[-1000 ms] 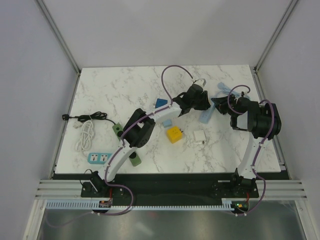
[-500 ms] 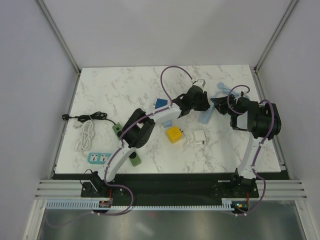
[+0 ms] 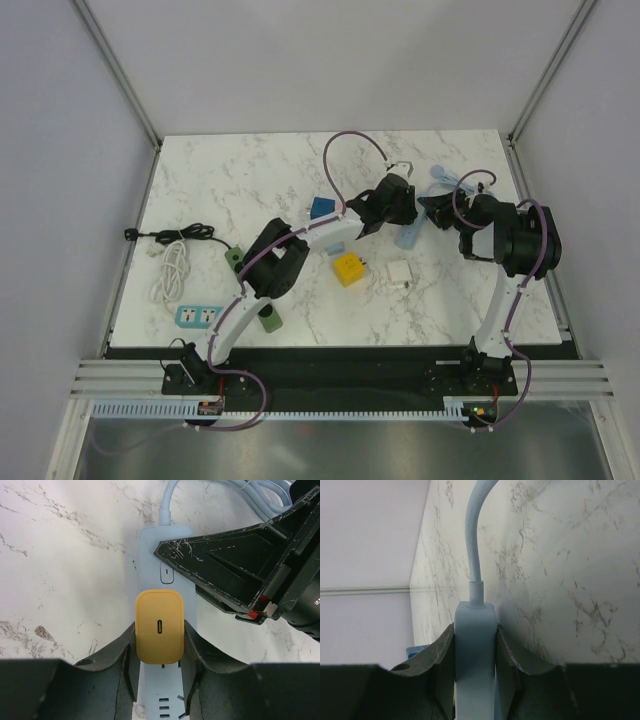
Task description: Pull the plug off the socket
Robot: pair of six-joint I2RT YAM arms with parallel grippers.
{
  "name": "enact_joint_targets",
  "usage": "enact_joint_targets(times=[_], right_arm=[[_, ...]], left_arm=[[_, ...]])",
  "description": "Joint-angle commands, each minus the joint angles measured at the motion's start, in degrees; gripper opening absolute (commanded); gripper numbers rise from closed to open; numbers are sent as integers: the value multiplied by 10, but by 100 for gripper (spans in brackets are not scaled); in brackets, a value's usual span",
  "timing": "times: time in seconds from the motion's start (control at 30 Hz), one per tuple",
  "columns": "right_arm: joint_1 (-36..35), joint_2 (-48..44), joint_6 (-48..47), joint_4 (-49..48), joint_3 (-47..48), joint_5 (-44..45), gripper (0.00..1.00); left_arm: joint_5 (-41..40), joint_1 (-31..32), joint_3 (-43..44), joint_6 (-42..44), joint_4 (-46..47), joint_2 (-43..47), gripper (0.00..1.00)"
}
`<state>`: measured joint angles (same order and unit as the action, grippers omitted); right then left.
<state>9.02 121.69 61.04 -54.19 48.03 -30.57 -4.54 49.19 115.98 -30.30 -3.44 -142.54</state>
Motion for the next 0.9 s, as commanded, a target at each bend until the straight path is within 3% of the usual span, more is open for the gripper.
enact_joint_targets(times=[0.0,0.1,0.17,0.4,0.5,0.57,0.73,0.87], right_arm=[[11,4,-25,-13,0,40,0],[13,4,-26,-13,0,40,0],[13,5,-26,-13,0,40,0],[14,6,-25,-13,0,39,0],[14,5,-25,-13,0,39,0],[14,5,-25,-12,0,39,0],[15,5,-26,-11,0,40,0],[16,6,-27,-11,0,40,0]], left_arm=[[15,-17,22,10,-12,58,2],[106,-41,-11,-51,33,58,2],[110,-42,-17,-73,56,58,2],[-62,-7,5,48,-30,75,2],[-87,1,2,69,-35,85,2],[-78,0,1,63,-35,88,2],[65,-25,-9,-32,11,89,2],[45,-13,9,-7,-13,89,2]])
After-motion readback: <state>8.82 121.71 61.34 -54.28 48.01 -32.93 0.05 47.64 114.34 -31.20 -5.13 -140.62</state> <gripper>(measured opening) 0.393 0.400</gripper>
